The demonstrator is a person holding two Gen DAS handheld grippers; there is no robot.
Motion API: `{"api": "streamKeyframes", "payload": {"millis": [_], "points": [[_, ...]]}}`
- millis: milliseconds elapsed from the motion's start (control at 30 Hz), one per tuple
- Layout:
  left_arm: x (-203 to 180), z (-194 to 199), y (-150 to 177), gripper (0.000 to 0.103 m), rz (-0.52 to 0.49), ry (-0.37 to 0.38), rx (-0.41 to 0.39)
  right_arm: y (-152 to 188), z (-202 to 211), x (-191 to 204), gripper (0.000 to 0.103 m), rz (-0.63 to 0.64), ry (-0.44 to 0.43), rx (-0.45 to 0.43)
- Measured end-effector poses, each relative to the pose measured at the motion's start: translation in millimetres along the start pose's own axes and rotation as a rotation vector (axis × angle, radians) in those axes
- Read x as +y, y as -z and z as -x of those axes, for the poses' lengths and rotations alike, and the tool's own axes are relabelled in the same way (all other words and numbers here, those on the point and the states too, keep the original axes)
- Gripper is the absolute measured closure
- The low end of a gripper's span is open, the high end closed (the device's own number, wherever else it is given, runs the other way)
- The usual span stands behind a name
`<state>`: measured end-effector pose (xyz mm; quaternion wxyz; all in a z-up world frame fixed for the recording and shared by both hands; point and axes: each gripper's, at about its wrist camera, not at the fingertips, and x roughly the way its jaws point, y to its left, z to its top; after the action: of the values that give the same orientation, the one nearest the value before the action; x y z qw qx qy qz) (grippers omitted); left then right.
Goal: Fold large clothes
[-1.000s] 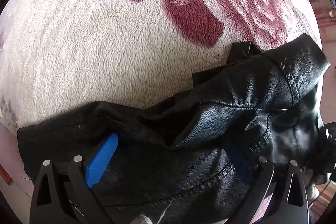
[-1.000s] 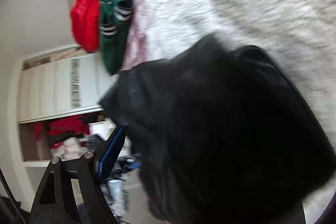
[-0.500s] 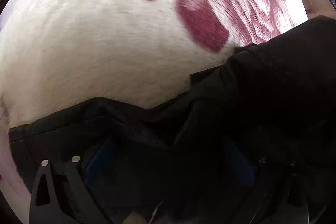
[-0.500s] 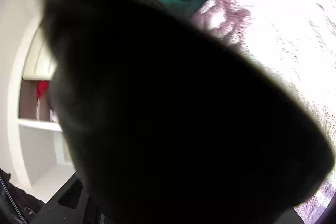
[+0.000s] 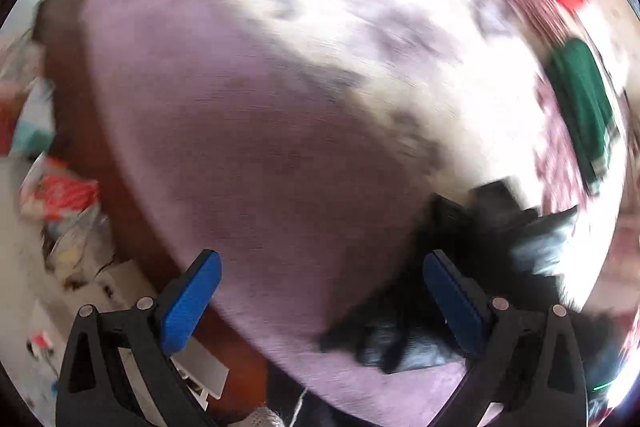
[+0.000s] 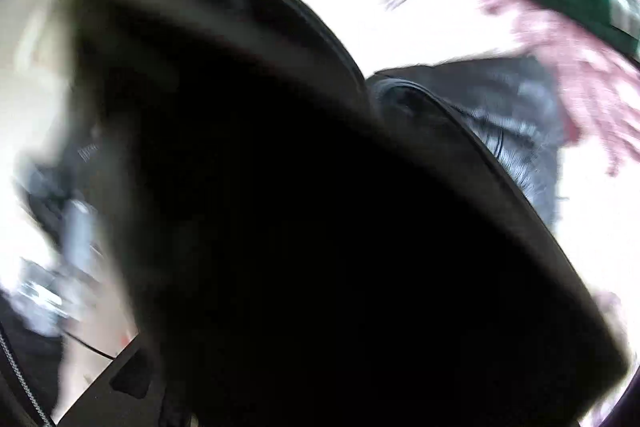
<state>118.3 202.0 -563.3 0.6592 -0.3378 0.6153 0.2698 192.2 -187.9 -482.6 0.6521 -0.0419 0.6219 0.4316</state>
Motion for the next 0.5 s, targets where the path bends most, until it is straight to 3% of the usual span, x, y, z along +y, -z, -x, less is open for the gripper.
{"api": "streamKeyframes", "payload": {"millis": [67,133,167,200,267,400,433,500], "points": [[23.5,9.3,5.9,0.0,0.052,-0.011,-0.013,18.2,-53.7,28.9,0.076,0.047,0.034,0.154],[34.2,13.0,11.3,0.0,0.086,-0.002,-0.004,27.6,-77.5,37.8,0.068,0.009,0.021,0.262],[36.4,13.7,12.9,0.0,0.098,0.011,-0.001,26.3,-71.8,37.6,0.055,-0.032,-0.032,0.265],[33.3,15.7,11.9,0.0,0.102,0.022,-0.002,25.1,-62.6,37.1,0.032,-0.064,-0.097,0.264],[26.7,21.8,13.0,0.0,0.089,0.051,-0.005,25.3,-42.0,37.8,0.006,-0.11,-0.246,0.284],[7.9,33.8,13.3,0.0,0.051,0.141,-0.007,26.9,10.4,22.8,0.006,-0.217,-0.505,0.331],[1.6,35.1,12.4,0.0,0.04,0.16,-0.009,33.0,27.2,9.7,0.006,-0.278,-0.538,0.312],[-12.2,32.3,10.8,0.0,0.009,0.187,-0.007,28.2,61.6,-34.9,0.006,-0.414,-0.487,0.245]]}}
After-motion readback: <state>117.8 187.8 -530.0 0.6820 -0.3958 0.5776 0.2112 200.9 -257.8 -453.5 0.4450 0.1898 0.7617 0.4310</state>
